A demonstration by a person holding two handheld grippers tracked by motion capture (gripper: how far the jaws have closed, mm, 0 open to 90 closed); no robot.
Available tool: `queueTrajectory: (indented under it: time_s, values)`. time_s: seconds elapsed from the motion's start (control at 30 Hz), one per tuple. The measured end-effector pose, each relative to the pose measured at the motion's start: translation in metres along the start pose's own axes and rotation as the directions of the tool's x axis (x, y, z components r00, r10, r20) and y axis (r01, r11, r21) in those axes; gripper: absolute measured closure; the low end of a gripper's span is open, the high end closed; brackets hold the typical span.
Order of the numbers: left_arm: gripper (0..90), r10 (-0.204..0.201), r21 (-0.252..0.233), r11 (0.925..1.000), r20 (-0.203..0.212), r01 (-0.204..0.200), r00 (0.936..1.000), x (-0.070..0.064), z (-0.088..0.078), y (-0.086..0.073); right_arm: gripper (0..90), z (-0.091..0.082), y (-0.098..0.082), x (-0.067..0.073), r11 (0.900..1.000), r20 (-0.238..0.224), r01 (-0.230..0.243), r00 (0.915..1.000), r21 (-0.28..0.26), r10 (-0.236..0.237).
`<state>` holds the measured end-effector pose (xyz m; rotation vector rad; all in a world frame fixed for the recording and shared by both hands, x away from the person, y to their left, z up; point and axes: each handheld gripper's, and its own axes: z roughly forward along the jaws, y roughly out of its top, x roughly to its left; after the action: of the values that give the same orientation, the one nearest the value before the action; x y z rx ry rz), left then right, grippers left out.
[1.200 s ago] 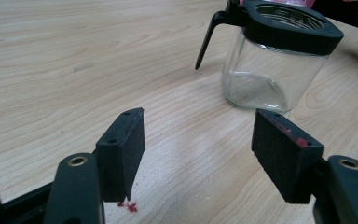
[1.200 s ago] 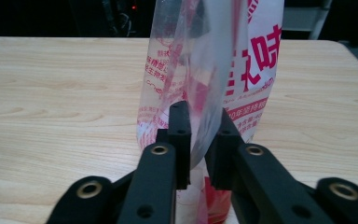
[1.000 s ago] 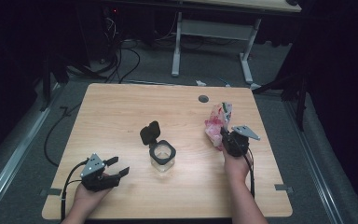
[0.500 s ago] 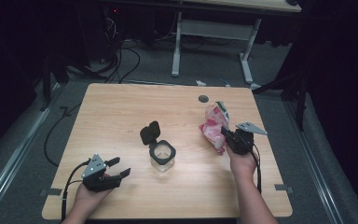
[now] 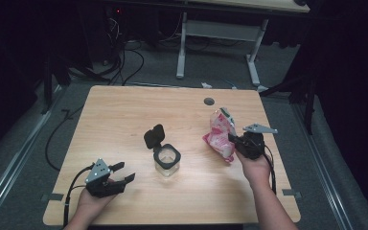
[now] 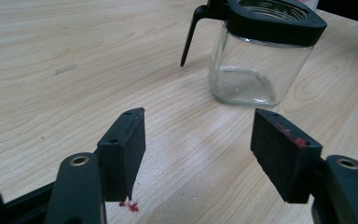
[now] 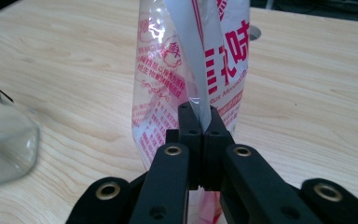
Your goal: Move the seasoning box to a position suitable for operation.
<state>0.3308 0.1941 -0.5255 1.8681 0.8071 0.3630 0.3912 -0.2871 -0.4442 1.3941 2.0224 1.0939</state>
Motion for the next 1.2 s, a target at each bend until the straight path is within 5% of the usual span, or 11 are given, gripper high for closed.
queueTrajectory:
  time_s: [0.8,1.07,1.2]
  values:
    - [37.1,0.012,-0.004,0.9999,0.005,-0.012,0.9999,-0.003,0.001,0.000,90.0,-0.014,0.014,0.000,0.988,-0.073,0.093,0.9938,0.124,-0.084]
    - [37.3,0.016,-0.006,0.9998,0.009,-0.016,0.9998,-0.004,0.001,0.000,90.0,-0.027,0.028,0.000,0.970,-0.087,0.135,0.9890,0.203,-0.119]
    - [37.2,0.020,-0.006,0.9998,0.014,-0.020,0.9997,-0.005,0.001,0.001,90.0,-0.033,0.034,0.005,0.951,-0.097,0.177,0.9828,0.255,-0.157]
